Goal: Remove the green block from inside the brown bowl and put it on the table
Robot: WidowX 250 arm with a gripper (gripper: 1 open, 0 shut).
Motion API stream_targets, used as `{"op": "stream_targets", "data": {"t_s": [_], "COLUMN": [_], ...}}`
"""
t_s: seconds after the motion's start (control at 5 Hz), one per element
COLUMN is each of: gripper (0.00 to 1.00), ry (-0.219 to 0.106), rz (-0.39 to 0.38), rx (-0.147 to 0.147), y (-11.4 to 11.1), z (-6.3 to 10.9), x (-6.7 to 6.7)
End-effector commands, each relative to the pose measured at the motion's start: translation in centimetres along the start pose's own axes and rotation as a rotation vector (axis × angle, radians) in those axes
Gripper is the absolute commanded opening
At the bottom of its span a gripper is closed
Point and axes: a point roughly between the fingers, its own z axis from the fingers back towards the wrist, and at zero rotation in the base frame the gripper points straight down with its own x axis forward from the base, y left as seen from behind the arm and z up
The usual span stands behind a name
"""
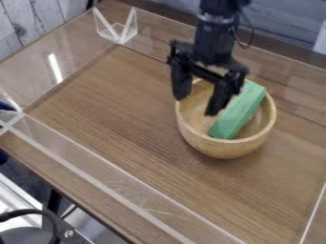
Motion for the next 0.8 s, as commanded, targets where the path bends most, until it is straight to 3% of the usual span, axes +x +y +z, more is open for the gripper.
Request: {"op": "stream_targets", "data": {"t_s": [0.0,0.6], "gripper": [1.0,1.0], "ry": [-0.055,-0.074], "rz": [-0.039,-0.113], "rx": [-0.001,0.0], "y": [-0.5,-1.9], "z": [0.0,-1.0], "x": [1.2,2.6]}}
